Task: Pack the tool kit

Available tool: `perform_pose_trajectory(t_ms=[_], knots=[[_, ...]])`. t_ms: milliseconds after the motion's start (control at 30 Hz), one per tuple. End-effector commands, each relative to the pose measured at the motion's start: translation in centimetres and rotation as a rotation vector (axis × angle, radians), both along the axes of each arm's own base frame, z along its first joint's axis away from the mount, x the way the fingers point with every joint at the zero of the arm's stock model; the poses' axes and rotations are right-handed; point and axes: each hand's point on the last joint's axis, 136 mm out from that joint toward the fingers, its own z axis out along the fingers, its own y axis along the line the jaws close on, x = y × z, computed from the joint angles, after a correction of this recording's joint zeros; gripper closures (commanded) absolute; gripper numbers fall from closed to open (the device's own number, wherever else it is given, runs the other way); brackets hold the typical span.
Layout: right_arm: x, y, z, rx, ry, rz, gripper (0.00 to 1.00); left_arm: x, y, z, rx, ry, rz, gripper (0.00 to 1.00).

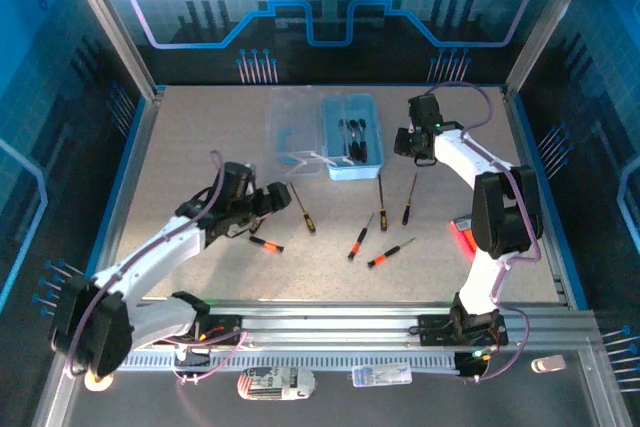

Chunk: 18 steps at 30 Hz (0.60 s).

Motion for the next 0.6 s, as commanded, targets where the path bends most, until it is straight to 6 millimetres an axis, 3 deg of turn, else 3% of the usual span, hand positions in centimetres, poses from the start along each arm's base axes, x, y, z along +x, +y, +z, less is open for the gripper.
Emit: perform_pose_trajectory(t_ms=[0,133,567], knots=[[0.6,3.3,-0.9,0.070,-0.018,0.092,0.65,0.0,-1.7,-0.1,0.099,0.018,-0.103,0.11],[0.0,5.5,-1.6,0.099,-0.003,0.151,0.64,-0.1,-2.6,-1.0,0.146,0.063,-0.137,0.10],[-1.9,8.3,-1.1,0.179,0.003,0.260,0.63,0.3,-4.0,-2.9,0.228,0.120,-0.186,0.13]])
